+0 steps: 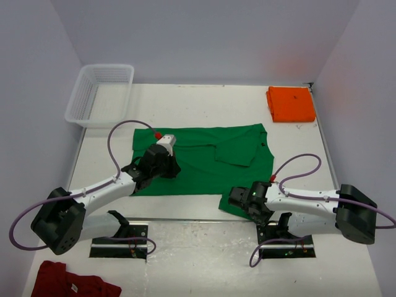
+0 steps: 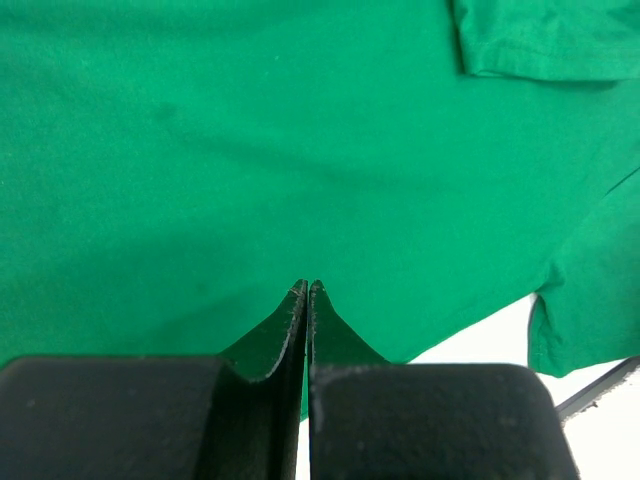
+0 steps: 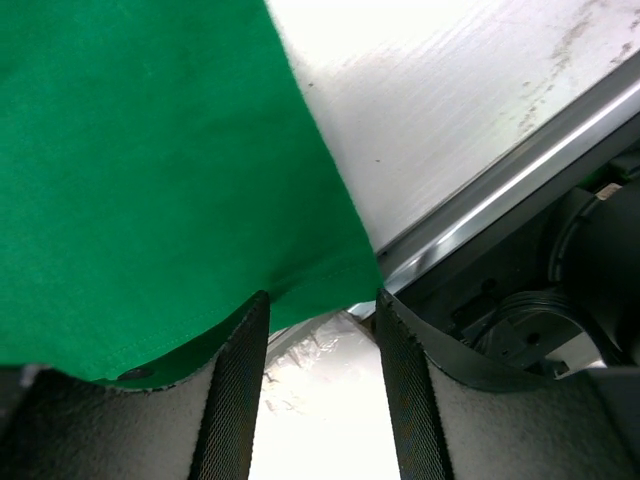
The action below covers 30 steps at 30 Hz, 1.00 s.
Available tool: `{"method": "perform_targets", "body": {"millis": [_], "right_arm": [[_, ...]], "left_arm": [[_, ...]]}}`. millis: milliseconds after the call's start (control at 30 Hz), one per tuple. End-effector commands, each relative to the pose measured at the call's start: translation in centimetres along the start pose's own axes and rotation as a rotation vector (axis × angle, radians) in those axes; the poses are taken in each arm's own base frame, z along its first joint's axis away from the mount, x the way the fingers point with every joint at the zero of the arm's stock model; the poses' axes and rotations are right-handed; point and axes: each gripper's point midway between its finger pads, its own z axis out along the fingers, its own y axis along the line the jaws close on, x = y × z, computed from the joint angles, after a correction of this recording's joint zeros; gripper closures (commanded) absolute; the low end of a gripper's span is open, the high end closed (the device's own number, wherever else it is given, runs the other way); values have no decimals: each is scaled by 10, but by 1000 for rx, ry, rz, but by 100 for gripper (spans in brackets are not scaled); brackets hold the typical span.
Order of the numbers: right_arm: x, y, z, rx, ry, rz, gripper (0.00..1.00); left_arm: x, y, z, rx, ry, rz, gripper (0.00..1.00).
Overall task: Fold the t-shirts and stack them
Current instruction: Grap the side of the flattened tshirt closest away from the robot with both arms
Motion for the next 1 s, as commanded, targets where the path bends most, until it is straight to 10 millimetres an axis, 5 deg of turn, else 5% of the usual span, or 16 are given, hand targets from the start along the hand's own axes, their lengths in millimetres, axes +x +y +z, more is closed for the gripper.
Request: {"method": "perform_targets", "body": {"millis": [0, 967], "right_arm": [[2, 13, -4, -42, 10, 23, 53], [12, 42, 9, -24, 23, 43, 53]], "left_arm": [[-11, -9, -5, 39, -51, 8, 100], [0, -5, -1, 47, -36, 0, 100]]}}
